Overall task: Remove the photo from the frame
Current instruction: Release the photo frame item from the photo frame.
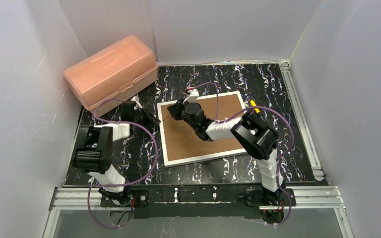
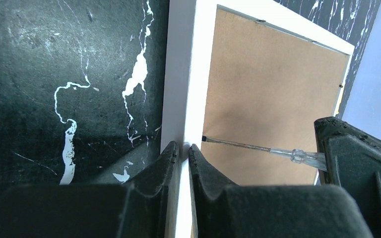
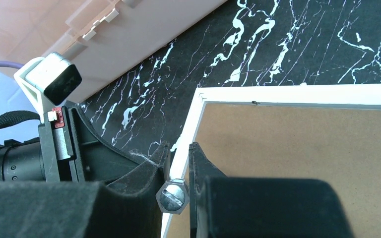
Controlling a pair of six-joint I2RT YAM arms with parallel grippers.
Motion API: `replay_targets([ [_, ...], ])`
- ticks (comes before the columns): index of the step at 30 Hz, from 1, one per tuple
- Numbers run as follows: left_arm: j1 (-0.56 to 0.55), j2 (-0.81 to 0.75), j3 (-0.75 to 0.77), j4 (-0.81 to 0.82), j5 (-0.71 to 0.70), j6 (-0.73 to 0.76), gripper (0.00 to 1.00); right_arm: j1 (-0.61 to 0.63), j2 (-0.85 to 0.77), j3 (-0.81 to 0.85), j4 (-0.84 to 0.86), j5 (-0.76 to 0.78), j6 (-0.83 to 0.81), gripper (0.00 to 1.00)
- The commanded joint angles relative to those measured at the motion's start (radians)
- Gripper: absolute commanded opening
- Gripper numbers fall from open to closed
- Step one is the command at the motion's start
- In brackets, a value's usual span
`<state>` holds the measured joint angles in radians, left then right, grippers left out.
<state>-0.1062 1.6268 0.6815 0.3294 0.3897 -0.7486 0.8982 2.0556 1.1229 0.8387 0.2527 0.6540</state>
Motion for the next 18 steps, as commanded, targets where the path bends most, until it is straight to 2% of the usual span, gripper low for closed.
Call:
replay_targets([
  [1,-0.038,-0.005,-0.015,-0.012,0.056,0.006,0.09,0.113,0.005,0.066,-0.039,-0.110,0.015,0.01],
  [9,-0.038,-0.013,-0.017,-0.013,0.081,0.011,0.08,0.115,0.016,0.060,-0.025,-0.105,0.059,0.01],
  [18,-0.038,-0.021,-0.039,-0.012,0.092,0.003,0.06,0.019,0.068,-0.061,0.246,-0.243,0.277,0.01],
])
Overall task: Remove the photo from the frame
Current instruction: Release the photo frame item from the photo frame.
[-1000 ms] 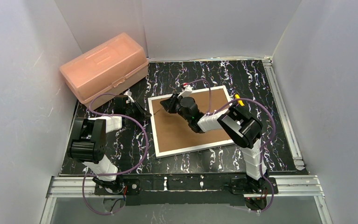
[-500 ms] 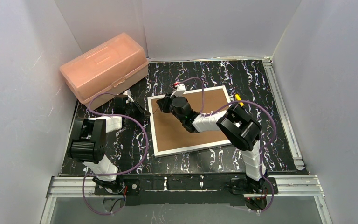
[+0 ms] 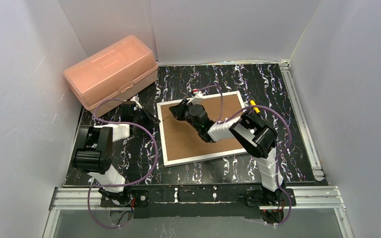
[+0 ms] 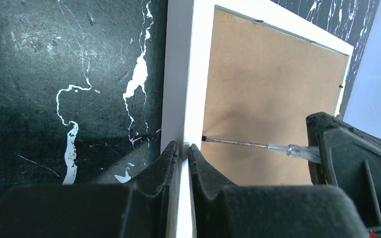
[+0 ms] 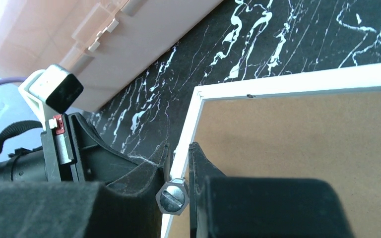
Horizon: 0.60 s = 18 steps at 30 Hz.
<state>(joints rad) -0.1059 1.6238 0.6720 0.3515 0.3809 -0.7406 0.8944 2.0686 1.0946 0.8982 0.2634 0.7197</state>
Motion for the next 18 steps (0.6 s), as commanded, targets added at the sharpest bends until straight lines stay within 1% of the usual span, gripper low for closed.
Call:
replay_targets([
  [1,-0.038,-0.020,-0.031,-0.034,0.101,-0.005,0.06,0.015,0.063,-0.041,0.215,-0.255,0.233,0.01],
  [4,-0.038,-0.022,-0.033,-0.034,0.102,-0.004,0.06,0.010,0.068,-0.044,0.218,-0.287,0.242,0.01],
  [9,-0.043,-0.009,-0.021,-0.034,0.112,-0.008,0.06,0.026,0.046,0.014,0.103,-0.288,0.179,0.01],
  [12,-0.047,-0.001,-0.015,-0.035,0.112,-0.004,0.06,0.057,0.026,0.043,0.022,-0.267,0.109,0.01],
  [13,-0.047,0.000,-0.014,-0.034,0.111,-0.004,0.06,0.067,0.022,0.053,0.001,-0.239,0.092,0.01],
  [18,-0.049,0.004,-0.008,-0.035,0.117,0.026,0.05,0.101,0.041,0.112,-0.057,-0.242,0.081,0.01],
])
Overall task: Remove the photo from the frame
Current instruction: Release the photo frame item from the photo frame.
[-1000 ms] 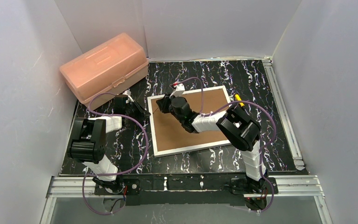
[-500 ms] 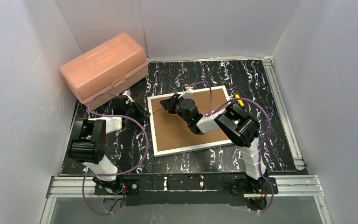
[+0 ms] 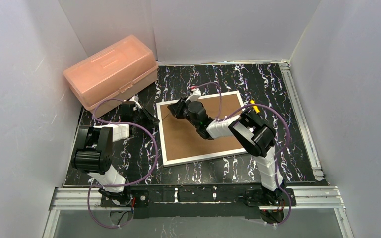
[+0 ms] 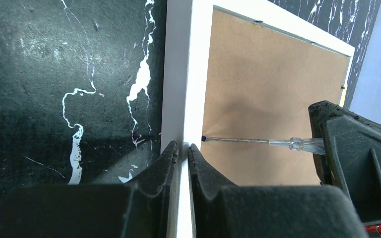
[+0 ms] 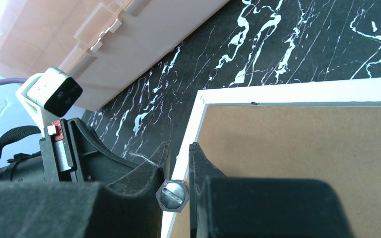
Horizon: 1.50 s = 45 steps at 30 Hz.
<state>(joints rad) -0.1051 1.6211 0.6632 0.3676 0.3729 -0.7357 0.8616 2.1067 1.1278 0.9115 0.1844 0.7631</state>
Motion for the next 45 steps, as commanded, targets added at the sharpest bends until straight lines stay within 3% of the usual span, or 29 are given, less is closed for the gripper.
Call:
replay_targets([
  [1,-0.051,0.006,0.003,-0.050,0.130,0.029,0.05,0.141,0.005,0.089,-0.078,-0.162,0.034,0.01],
  [4,-0.062,0.002,0.000,-0.030,0.132,0.048,0.00,0.162,0.011,0.121,-0.120,-0.152,0.012,0.01],
  [23,-0.109,0.003,-0.129,0.174,0.005,0.033,0.00,0.279,0.064,0.332,-0.419,-0.018,-0.093,0.01],
  [32,-0.128,0.013,-0.165,0.261,-0.079,-0.025,0.00,0.357,0.067,0.379,-0.453,0.143,-0.049,0.01],
  [41,-0.140,0.001,-0.171,0.272,-0.105,-0.030,0.00,0.373,0.064,0.408,-0.520,0.341,0.145,0.01],
  [45,-0.140,0.000,-0.173,0.272,-0.102,-0.042,0.00,0.377,0.080,0.445,-0.535,0.337,0.157,0.01],
])
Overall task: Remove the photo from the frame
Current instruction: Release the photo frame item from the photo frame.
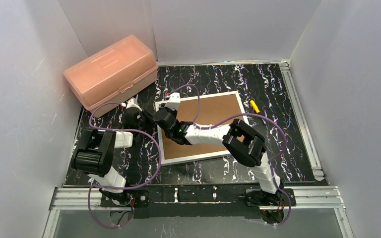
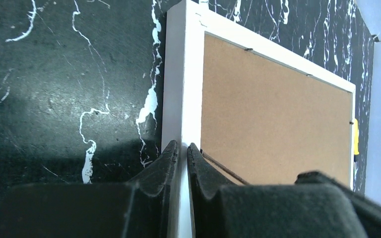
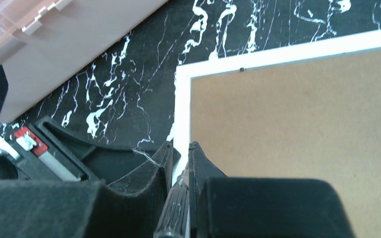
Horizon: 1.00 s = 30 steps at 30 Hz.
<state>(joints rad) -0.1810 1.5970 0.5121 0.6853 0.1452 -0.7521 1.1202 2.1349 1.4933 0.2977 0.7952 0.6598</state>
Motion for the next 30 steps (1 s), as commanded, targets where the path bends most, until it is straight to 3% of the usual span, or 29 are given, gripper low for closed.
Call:
replay_targets([
  [1,-0.064,0.024,-0.023,-0.046,0.126,-0.028,0.00,0.122,0.054,0.082,0.086,-0.280,0.255,0.01],
  [7,-0.064,-0.001,-0.030,-0.047,0.131,-0.025,0.00,0.129,0.036,0.065,0.095,-0.252,0.226,0.01],
  [14,-0.038,-0.071,-0.031,-0.162,0.117,-0.045,0.00,0.048,-0.144,-0.082,0.007,-0.071,0.115,0.01],
  [18,-0.016,-0.120,-0.035,-0.206,0.148,-0.059,0.00,-0.089,-0.318,-0.256,-0.011,-0.124,0.101,0.01],
  [22,-0.014,-0.176,-0.035,-0.256,0.160,-0.049,0.00,-0.228,-0.481,-0.429,0.008,-0.287,0.086,0.01],
  [27,-0.014,-0.227,-0.009,-0.381,0.247,-0.005,0.16,-0.375,-0.614,-0.535,-0.085,-0.474,0.001,0.01],
  [30,-0.014,-0.265,-0.021,-0.437,0.284,0.007,0.38,-0.443,-0.682,-0.572,-0.146,-0.530,-0.066,0.01],
])
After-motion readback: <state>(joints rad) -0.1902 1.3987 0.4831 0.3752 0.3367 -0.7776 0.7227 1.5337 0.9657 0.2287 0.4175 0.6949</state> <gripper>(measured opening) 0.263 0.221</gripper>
